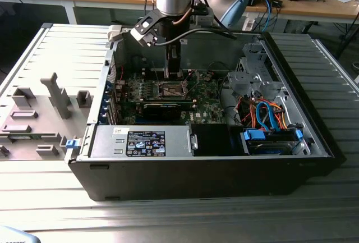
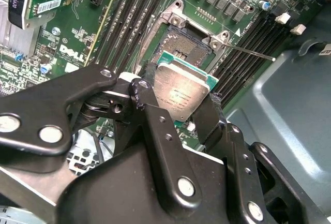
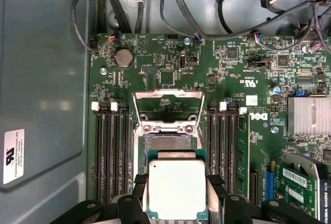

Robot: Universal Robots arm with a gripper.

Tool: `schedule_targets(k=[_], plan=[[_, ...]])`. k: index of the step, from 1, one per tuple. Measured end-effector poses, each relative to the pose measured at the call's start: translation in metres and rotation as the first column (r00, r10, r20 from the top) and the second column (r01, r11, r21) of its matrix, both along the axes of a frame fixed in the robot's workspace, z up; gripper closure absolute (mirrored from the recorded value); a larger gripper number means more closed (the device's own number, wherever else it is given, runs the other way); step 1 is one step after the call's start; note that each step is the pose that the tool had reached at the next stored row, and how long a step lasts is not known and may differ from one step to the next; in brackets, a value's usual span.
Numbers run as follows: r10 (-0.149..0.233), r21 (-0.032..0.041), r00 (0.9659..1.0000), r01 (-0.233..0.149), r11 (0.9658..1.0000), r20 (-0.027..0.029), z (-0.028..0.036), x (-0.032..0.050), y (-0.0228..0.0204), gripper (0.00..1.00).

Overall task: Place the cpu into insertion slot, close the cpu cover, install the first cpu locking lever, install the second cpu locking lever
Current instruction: 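Place the cpu into insertion slot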

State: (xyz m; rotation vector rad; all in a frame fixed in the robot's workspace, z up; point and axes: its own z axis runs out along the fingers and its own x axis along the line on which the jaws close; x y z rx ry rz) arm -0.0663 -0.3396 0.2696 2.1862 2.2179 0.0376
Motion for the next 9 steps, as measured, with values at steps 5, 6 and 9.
schedule_targets(k=[5, 6, 9], plan=[[0.0, 0.0, 1.0, 0.0, 1.0, 0.0, -0.0007, 0.0, 0.0012, 0.46], [0.0, -0.0001, 1.0, 0.0, 1.0, 0.0, -0.0009, -0.0001, 0.0017, 0.46], [0.0, -0.0001, 1.0, 0.0, 1.0, 0.0, -0.0016, 0.0, 0.0052, 0.46]])
